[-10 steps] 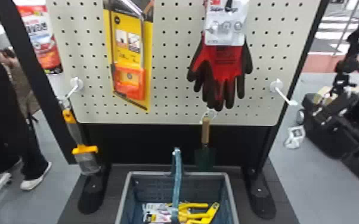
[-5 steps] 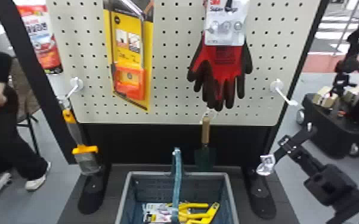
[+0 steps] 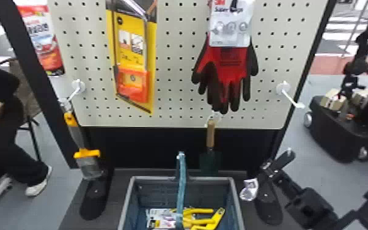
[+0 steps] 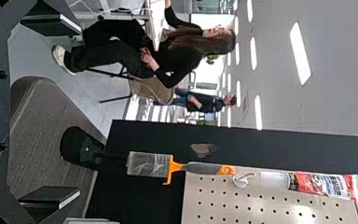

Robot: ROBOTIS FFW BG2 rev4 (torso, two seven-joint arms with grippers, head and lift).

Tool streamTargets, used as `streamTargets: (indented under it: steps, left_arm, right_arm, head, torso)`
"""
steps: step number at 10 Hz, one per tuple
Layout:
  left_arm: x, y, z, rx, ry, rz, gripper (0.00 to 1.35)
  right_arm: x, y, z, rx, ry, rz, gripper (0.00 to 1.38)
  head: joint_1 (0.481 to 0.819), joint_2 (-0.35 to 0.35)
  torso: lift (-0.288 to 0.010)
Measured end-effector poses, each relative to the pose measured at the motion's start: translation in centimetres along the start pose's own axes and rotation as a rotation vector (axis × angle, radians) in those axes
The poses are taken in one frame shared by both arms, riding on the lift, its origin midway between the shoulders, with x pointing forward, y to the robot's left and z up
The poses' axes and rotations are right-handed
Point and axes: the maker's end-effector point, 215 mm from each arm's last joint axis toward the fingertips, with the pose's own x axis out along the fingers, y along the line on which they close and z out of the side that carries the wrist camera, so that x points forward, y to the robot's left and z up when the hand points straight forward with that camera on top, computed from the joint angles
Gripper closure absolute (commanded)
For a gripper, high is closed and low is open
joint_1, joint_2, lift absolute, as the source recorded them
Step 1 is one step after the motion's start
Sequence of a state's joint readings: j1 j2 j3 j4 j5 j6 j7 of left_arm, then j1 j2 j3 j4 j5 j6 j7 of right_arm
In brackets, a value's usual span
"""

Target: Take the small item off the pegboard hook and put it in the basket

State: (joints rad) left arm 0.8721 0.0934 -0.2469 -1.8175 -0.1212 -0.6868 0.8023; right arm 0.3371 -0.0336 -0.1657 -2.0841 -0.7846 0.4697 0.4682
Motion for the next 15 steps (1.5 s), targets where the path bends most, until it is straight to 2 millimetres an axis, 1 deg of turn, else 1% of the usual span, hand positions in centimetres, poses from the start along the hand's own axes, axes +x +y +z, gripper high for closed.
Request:
streamTargets:
  steps: [2,4,6,8,10,12,15]
  left_arm:
    - [0.1,-0.1,0.1,-0.003,-0.004,0.0,0.1]
    - [0.1,-0.1,0.0,-0.003,-0.002,-0.001,0.1]
    - [0.1,-0.2,-0.1,-0.004,-0.001,-0.001,0.1]
    - [0.1,-0.3,-0.2,-0.006,0.0,-0.003,0.1]
    - [0.2,-0.4,-0.3,-0.009,0.002,-0.006,0.1]
    - [0.2,-0.4,-0.4,-0.01,0.004,-0.007,0.1]
    - [0.1,-0.3,-0.5,-0.01,0.006,-0.006,0.1]
  right_arm:
    - [1.0,0.6,-3.2,0.056,0.049,0.025,1.2]
    - [1.9,0.2,-5.5,0.08,0.091,0.032,1.21]
    - [3.0,-0.6,-7.3,0.099,0.125,0.033,1.2]
    - [4.6,-1.1,-9.2,0.116,0.165,0.05,1.2]
    - [6.0,-1.2,-10.3,0.123,0.194,0.066,1.2]
    - [6.6,-0.6,-11.7,0.144,0.221,0.084,1.2]
    - [6.9,1.2,-14.8,0.185,0.28,0.124,1.2]
  head:
    - [0.549,0.0]
    - [0.549,0.0]
    - [0.549,0.0]
    - [0.549,0.0]
    - [0.549,0.0]
    - [0.549,0.0]
    - [0.549,0.0]
  torso:
    - [-0.1]
    - [-0.1]
    - [-0.1]
    - [-0.1]
    - [-0.1]
    - [-0.1]
    - [-0.1]
